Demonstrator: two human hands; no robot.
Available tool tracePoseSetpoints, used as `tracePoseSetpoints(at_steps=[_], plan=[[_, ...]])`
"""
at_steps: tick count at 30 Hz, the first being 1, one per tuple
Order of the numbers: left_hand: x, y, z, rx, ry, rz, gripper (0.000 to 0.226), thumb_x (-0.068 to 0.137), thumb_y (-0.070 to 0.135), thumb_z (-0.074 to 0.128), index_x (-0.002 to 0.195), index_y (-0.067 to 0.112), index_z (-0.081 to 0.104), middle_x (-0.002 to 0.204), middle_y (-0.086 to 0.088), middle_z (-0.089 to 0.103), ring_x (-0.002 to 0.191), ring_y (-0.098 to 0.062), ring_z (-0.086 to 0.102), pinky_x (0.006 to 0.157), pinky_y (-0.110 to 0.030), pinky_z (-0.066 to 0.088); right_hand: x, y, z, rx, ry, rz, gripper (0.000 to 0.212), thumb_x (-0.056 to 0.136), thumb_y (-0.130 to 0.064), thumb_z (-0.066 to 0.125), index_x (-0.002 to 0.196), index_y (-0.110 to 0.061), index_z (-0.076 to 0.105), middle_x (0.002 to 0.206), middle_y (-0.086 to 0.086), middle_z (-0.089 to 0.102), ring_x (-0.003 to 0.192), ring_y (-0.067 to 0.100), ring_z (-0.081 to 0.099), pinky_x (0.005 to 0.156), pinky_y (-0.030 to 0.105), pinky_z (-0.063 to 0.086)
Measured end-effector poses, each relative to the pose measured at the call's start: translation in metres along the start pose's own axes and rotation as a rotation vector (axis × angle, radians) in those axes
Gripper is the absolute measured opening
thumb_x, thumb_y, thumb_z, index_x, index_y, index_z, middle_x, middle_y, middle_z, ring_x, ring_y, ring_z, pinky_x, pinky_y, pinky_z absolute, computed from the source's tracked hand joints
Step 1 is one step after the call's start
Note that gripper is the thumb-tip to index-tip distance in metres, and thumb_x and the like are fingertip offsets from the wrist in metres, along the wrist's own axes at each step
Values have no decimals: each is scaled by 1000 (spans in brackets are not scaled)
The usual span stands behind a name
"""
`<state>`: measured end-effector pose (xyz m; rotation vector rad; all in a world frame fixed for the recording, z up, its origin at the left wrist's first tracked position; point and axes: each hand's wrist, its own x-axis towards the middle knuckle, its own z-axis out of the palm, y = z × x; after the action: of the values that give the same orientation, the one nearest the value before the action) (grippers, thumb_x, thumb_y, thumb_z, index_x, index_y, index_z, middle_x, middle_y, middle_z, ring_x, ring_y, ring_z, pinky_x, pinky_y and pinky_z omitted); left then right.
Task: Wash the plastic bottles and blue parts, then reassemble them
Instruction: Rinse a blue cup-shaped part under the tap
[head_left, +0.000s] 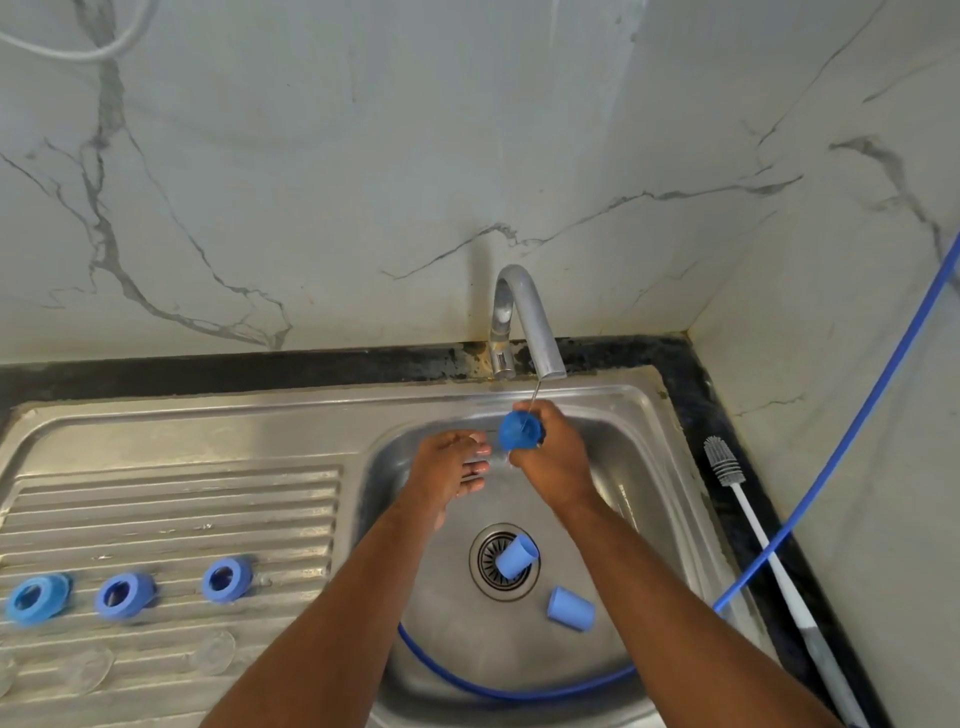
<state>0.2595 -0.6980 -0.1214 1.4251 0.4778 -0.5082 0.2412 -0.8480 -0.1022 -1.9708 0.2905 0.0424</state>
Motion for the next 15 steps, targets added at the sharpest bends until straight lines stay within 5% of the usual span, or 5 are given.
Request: tracePoseSetpoints(at_steps=[7,11,15], plan=[[6,2,2,60,-16,-38,26,102,27,58,120,11,69,107,-7,76,104,-28,71,85,-34,60,2,6,-2,-120,-119,-45,52,76,11,68,117,-20,57,106,-9,59,94,7,59,72,14,48],[0,10,13,-13,-157,-54,34,101,39,59,117,11,70,106,-11,76,98,-27,74,82,-37,62,8,3,-4,-129,-134,-80,48,80,3,70,113,-25,49,96,-8,60,85,5,61,65,15,47],[4,16,29,0,-64,-58,34,97,2,62,130,-5,59,120,-21,68,109,-33,70,70,-26,61,12,8,-12,-79,-252,-50,47,81,5,70,118,-22,60,111,-7,67,100,3,65,77,12,53]])
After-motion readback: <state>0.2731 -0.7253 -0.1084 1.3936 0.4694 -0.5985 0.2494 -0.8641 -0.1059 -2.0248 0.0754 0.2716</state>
